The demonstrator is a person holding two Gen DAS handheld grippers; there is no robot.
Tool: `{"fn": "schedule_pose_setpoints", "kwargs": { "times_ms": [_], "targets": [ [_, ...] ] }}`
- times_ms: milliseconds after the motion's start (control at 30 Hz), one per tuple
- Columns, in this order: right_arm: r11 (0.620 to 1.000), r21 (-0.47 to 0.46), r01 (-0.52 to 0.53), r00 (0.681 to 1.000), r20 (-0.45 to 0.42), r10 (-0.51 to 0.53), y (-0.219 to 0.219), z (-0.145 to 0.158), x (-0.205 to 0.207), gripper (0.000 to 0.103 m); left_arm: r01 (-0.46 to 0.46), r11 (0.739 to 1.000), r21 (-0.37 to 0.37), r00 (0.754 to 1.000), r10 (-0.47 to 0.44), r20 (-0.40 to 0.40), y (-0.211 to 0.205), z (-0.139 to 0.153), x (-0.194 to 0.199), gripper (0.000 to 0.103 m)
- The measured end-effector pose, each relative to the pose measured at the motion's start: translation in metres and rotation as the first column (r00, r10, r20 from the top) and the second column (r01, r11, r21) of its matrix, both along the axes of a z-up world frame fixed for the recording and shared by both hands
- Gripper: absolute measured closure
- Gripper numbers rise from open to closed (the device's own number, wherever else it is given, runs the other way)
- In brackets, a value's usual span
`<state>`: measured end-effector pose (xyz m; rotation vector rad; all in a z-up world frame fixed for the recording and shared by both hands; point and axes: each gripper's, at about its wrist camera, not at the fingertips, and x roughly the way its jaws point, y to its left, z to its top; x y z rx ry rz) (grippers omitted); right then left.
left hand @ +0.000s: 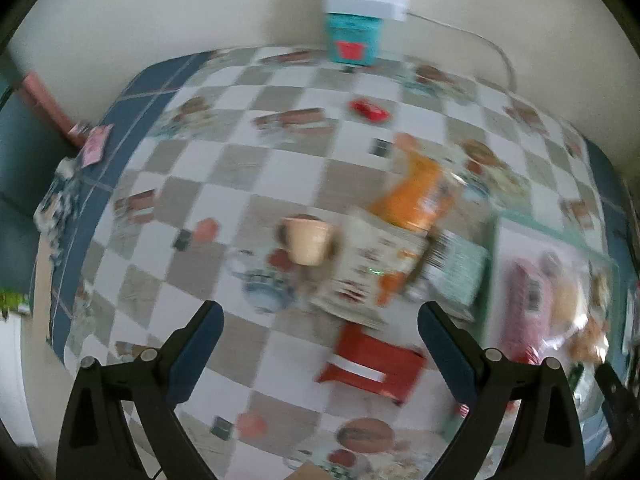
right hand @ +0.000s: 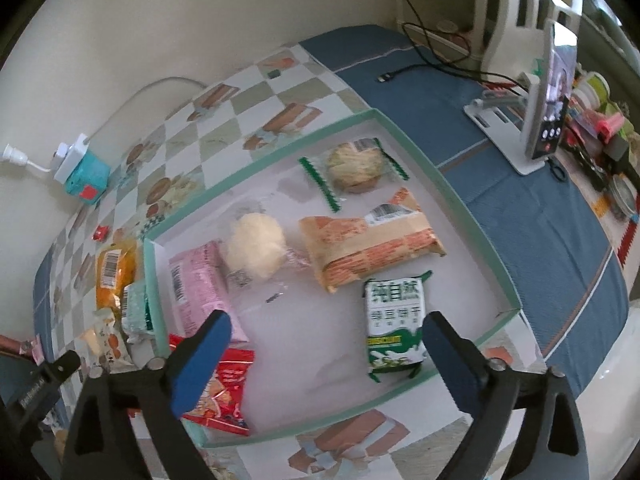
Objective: Organize snacks
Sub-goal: 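Withdraw both tools from the tray back toward the snack pile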
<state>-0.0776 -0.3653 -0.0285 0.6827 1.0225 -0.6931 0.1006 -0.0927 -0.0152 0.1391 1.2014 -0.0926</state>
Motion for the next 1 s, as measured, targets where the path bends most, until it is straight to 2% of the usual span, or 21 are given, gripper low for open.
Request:
{"fn": "schedule_pose_setpoints", "kwargs": {
  "times_ms": [200, 500, 1000],
  "targets": [
    [0.999, -0.014, -0.036, 0.999, 0.003, 0.036, 0.018, 0.003, 0.014, 0.0, -0.11, 0.994, -0.007, 0.994, 0.11, -0.002, 0.043, 0.0, 0.017, 0.005],
    [0.993, -0.041, -0.108, 0.994, 0.017, 0.109, 0.053, 0.011, 0.04, 0.0, -0.205, 0.978, -0.028, 0.979, 0.205, -0.007, 0.091, 0.0, 0.034, 0.005],
    [0.959, -0.05, -0.28, 0.96, 0.006, 0.281, 0.131, 0.007, 0.096, 0.0, -0.229, 0.973, -0.03, 0.969, 0.225, -0.103, 0.121, -0.03, 0.049, 0.005]
  ]
}}
